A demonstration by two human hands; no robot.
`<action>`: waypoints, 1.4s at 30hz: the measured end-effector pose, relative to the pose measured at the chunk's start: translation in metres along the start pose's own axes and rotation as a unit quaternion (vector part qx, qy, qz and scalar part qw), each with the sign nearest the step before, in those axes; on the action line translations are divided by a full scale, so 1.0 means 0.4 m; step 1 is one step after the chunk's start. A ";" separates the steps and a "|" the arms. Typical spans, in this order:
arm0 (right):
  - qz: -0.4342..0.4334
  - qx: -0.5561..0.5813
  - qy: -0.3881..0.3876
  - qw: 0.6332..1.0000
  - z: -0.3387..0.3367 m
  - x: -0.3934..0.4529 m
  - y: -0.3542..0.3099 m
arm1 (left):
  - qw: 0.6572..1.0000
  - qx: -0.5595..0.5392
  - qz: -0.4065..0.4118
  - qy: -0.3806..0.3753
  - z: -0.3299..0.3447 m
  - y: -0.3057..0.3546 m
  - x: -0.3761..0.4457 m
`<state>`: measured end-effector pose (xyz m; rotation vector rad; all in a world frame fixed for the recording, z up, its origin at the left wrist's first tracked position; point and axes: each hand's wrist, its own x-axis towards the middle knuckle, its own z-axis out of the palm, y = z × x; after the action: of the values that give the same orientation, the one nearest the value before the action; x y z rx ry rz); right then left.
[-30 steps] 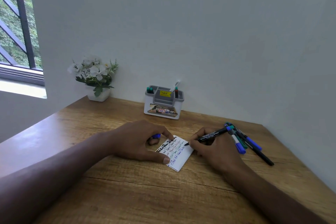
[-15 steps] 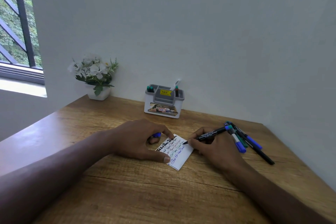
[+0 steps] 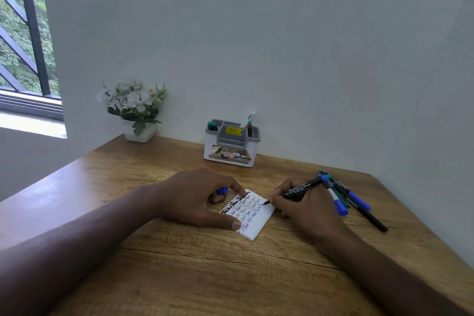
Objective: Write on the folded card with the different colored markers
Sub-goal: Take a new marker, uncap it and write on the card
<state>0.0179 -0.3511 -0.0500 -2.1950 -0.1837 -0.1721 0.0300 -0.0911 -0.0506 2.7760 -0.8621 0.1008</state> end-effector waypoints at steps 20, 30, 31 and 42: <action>0.030 -0.006 0.014 0.999 0.002 -0.005 -0.012 | 1.000 0.009 0.002 -0.023 -0.005 0.002 -0.004; 0.029 0.276 0.077 0.958 -0.023 0.008 0.003 | 0.991 -0.115 0.010 0.066 0.003 -0.031 -0.016; 0.026 0.304 0.071 0.950 -0.025 0.007 0.002 | 0.990 -0.119 0.009 0.080 0.003 -0.036 -0.015; -0.122 0.255 0.036 0.959 -0.021 -0.027 -0.019 | 0.987 -0.031 0.044 0.150 0.022 -0.015 0.006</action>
<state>0.0052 -0.3540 -0.0412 -1.6451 -0.4109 -0.3048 0.0354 -0.0899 -0.0601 2.5737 -0.8901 0.4851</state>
